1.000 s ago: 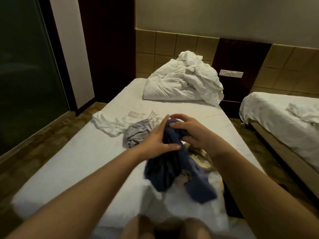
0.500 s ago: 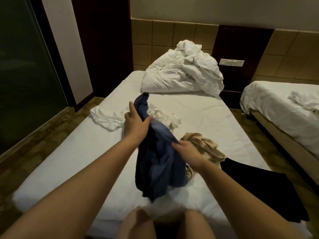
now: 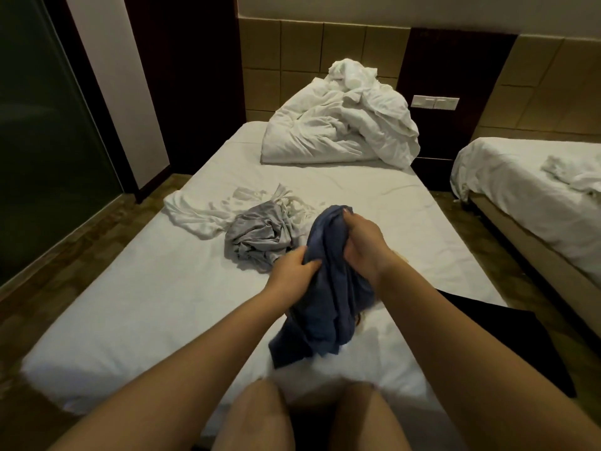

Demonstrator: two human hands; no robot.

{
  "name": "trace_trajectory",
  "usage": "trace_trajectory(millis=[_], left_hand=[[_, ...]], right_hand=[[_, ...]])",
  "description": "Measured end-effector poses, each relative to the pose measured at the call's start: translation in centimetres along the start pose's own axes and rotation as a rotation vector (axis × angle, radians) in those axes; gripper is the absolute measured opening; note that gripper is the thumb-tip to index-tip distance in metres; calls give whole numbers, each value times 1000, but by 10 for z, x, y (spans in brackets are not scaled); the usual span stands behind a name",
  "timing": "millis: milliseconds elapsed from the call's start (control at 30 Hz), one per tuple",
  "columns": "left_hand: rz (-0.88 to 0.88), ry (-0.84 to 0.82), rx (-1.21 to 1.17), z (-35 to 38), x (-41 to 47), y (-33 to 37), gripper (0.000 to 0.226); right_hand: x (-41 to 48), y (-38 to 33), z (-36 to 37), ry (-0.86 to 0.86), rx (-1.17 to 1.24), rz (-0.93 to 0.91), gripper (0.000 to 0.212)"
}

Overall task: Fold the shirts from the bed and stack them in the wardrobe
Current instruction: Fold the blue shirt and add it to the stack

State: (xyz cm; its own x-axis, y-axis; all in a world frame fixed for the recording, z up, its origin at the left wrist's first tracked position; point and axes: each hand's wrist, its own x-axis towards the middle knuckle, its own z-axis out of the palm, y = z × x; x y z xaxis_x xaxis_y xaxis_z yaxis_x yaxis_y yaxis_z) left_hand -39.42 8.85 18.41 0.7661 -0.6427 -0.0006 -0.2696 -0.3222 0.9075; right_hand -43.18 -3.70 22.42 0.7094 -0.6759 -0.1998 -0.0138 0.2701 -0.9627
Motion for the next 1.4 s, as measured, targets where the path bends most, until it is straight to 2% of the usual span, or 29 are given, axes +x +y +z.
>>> trace_trajectory(millis=[67,100,200,233,267,300,367,433,500,567,633,667,700,733,800,900,967,1067,1100,1167,1233,1300,1367,1400], left_hand=[[-14,53,-263,-4,5,13,15],[-21,89,-351,-8,10,20,14],[-113,195,-534,-23,27,43,15],[-160,217,-633,-28,32,51,18],[-201,232,-742,-32,36,57,20],[-223,244,-834,-35,38,63,21],[-214,249,-920,-40,39,72,20],[-185,232,-939,-44,39,78,18],[-182,244,-954,-48,37,78,15],[-205,270,-967,-49,35,74,16],[-201,257,-974,-48,32,70,16],[-191,241,-972,-46,30,69,14],[-179,226,-960,-44,28,69,11],[-168,210,-943,-43,25,71,9],[-151,194,-867,-43,22,73,18],[-147,210,-704,-45,22,71,33],[-152,209,-663,-46,24,66,35],[-147,177,-623,-48,25,59,33],[-123,204,-496,-49,25,56,35],[-23,326,-5,-52,25,49,49],[234,421,310,-54,16,44,73],[496,286,458,-52,11,44,97],[552,92,533,-48,10,49,105],[538,34,536,-45,11,53,100]], right_hand=[[-11,3,-5,-151,-204,-73,37],[-17,8,-9,-235,-294,-121,45],[-20,34,-21,-497,-366,-108,77],[-21,43,-20,-539,-401,-109,78],[-24,50,-19,-555,-432,-110,68],[-25,58,-16,-536,-458,-148,49],[-25,67,-11,-369,-569,-257,4],[-24,66,-8,-251,-540,-308,24],[-25,60,-3,-237,-411,-307,22],[-28,53,3,-298,-299,-310,8],[-27,51,8,-355,-230,-308,31],[-28,50,12,-341,-208,-329,35],[-29,47,15,-294,-191,-357,30],[-29,44,18,-235,-178,-384,21],[-28,39,21,-139,-159,-401,13],[-26,30,20,-140,-92,-411,24],[-27,25,20,-135,-78,-439,30],[-25,18,19,-100,-77,-445,28],[-23,15,19,-85,-68,-441,26],[-18,6,17,-62,-71,-471,25],[-18,-7,14,-56,-136,-525,26],[-25,-19,14,-107,-214,-564,24],[-32,-24,16,-180,-277,-578,20],[-35,-24,16,-189,-301,-588,17]])
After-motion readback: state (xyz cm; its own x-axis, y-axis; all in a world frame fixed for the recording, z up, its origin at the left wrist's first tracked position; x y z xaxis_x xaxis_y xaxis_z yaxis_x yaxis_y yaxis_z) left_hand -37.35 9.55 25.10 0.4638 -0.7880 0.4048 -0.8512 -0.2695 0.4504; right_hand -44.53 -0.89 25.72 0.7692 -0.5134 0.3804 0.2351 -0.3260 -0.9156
